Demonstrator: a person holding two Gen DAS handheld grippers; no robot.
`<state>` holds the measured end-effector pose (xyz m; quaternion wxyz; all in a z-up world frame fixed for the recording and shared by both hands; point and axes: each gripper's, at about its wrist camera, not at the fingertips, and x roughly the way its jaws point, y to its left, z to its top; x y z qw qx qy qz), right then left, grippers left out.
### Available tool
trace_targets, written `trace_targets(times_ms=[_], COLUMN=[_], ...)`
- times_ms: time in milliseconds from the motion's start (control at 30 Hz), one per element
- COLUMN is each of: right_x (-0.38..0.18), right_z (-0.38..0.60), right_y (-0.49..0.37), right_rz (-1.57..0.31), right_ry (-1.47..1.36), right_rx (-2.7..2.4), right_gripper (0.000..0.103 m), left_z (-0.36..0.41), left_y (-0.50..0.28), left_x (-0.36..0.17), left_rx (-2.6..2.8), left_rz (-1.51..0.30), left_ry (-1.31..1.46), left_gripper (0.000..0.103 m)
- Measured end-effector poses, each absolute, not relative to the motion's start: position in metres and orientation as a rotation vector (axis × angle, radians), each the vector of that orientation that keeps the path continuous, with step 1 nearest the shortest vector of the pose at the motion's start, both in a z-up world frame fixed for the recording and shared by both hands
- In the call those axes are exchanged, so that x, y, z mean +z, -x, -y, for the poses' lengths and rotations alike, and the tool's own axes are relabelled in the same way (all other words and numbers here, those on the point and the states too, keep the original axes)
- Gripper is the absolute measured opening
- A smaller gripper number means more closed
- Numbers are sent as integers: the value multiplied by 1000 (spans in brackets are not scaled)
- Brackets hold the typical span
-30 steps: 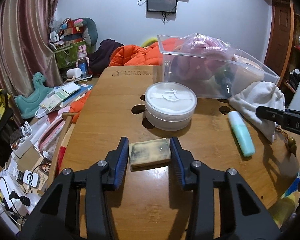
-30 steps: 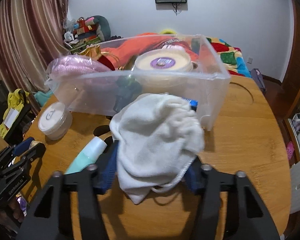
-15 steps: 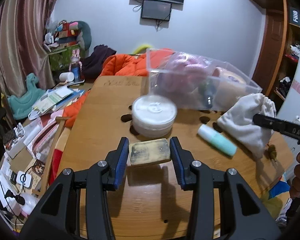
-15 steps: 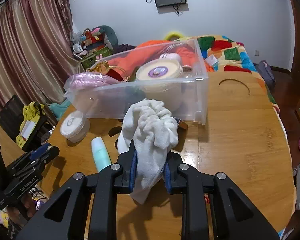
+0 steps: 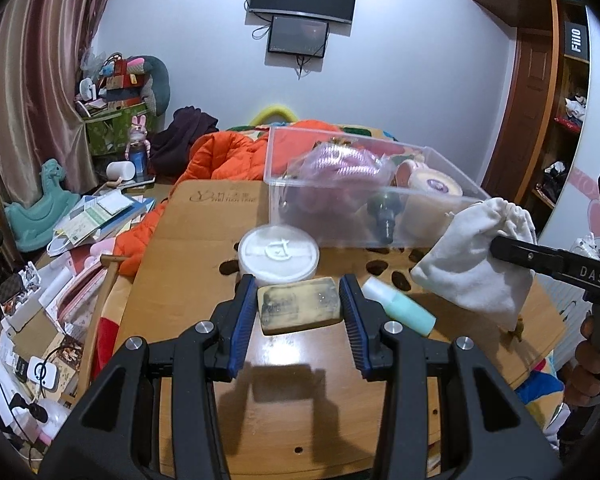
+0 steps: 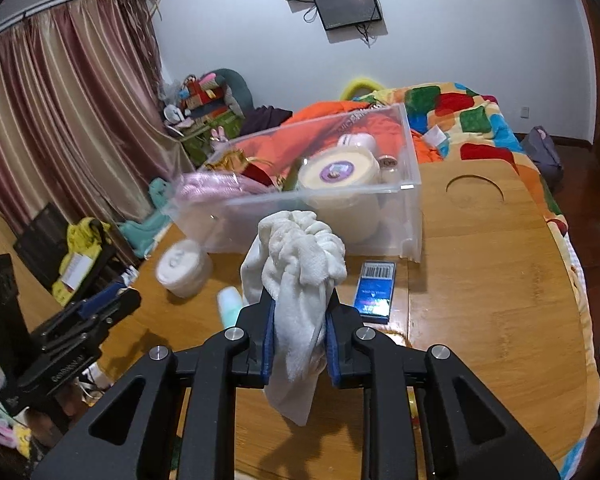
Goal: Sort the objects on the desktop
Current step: 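Grasp soap bar with left gripper while right grasps white bag and lifts, then carry soap bar and white bag over the clear box with both grippers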
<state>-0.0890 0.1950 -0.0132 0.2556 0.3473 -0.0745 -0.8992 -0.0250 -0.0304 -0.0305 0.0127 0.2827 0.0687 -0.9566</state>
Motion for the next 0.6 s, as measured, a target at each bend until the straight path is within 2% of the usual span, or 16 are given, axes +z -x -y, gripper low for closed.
trace_targets(times_ms=[367,600], right_x=[11,25], right_z=[-202,-203], right_y=[91,96], right_rz=[256,273], right_ry=[-870,-832], right_rx=[-2455,-2468], right_gripper=[18,18], left_z=[33,23], left_y=[37,52], left_x=[-3,11], left_rx=[-3032,-3050], left_rz=[-274,-220], left_ry=[-778,-728], left_gripper=[41,41])
